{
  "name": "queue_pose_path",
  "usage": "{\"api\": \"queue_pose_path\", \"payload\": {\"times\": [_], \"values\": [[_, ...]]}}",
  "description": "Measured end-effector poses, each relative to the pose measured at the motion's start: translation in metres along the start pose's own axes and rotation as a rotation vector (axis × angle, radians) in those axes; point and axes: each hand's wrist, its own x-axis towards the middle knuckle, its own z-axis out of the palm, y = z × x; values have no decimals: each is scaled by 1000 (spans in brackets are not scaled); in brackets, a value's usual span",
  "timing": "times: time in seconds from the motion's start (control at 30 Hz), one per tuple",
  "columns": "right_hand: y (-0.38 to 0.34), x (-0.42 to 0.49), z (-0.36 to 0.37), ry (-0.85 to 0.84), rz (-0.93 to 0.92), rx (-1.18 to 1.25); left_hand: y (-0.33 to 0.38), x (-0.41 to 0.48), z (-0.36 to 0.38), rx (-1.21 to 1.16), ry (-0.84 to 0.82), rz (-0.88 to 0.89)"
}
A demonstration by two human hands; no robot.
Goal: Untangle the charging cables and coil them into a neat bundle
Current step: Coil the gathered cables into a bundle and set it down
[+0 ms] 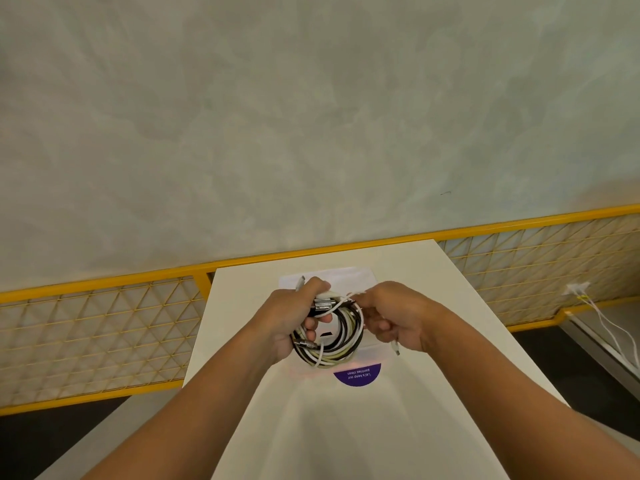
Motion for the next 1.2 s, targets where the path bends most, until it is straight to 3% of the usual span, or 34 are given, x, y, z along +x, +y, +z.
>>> {"api": "queue_pose_path", "payload": {"times": [0.17, 0.43, 0.6, 0.73, 0.87, 1.03, 1.2], "values": [[0, 2, -3, 67, -123, -13, 3, -5, -2, 39, -78, -17], [5, 8, -2, -61, 55, 93, 1, -6, 1, 13, -56, 26], [4, 13, 0, 140, -90, 151, 2, -5, 0, 28, -48, 22], [2, 9, 3, 261, -279, 50, 1, -3, -2, 63, -56, -12], [-4, -1, 4, 192, -483, -55, 4, -5, -4, 111, -129, -32], [-8, -8, 2, 67, -513, -223, 6, -10, -8, 165, -283, -14], [-6, -7, 3, -9, -579, -375, 8, -15, -4, 194, -250, 21]]}}
